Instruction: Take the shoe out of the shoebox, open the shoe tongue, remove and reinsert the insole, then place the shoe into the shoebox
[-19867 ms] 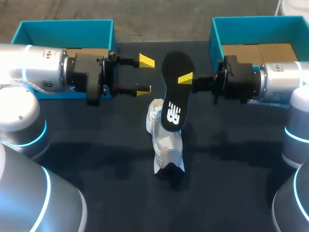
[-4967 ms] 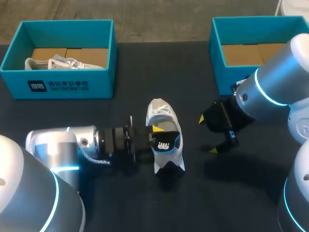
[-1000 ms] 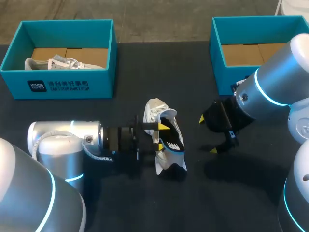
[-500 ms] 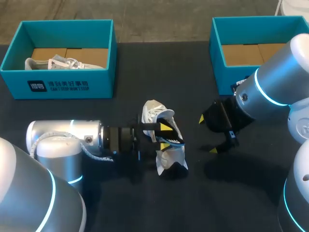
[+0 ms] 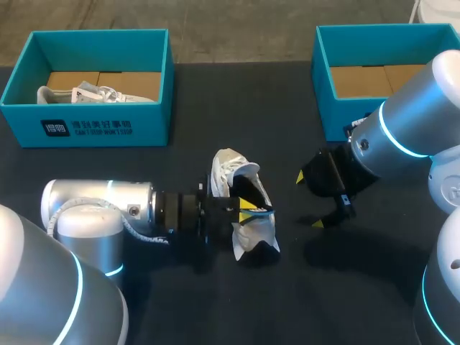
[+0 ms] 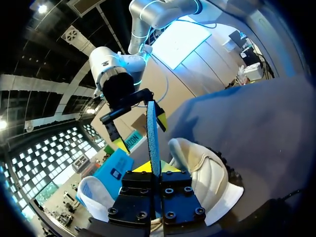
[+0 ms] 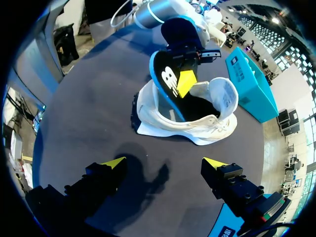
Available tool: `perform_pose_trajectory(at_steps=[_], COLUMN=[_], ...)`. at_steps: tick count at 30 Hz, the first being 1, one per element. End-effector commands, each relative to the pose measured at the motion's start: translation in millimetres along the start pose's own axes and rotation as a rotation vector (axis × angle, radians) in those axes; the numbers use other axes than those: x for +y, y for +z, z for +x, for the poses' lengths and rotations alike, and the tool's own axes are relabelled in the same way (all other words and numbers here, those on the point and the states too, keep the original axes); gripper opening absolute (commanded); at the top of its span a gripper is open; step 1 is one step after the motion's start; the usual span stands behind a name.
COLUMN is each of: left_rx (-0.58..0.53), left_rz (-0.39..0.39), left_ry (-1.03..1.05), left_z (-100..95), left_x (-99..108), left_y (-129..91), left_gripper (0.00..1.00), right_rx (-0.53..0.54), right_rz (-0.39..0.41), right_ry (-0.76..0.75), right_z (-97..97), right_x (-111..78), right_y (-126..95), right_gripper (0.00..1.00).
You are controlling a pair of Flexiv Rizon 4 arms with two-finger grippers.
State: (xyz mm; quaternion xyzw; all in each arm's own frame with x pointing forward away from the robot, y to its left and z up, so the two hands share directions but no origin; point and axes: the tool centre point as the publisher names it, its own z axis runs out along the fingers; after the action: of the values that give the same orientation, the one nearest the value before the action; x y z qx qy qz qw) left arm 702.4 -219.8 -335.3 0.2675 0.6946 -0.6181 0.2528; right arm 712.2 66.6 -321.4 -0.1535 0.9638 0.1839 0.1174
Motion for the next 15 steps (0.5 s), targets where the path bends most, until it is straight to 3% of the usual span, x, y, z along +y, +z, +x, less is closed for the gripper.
perform_pose_trajectory(at_steps=[1,13,14,15], left_rx=[-0.012,-0.023,-0.027,-0.032], left_rz=[0.003,-0.033,-0.033,-0.028], left_ry=[0.003,0.014,0.018,0.024], left_z=[-2.0,-7.7,-9.8,-11.9], left_x=[7.5,14.5,12.5,10.4], left_y=[3.4,-3.4,-3.2,-2.9], left_gripper=[0.00,0.00,0.26,0.45], right_rx=[-0.002,-0.002,-0.002,-0.002], right_rz=[0.001,0.001,0.001,0.001], right_ry=[0.001,0.001,0.001,0.001], right_z=[1.0,1.0,1.0,1.0], right_x=[0.5,0.5,0.5,0.5], right_y=[-0.1,-0.1,-0.1,-0.1], right_gripper=[1.00,1.00,1.00,1.00])
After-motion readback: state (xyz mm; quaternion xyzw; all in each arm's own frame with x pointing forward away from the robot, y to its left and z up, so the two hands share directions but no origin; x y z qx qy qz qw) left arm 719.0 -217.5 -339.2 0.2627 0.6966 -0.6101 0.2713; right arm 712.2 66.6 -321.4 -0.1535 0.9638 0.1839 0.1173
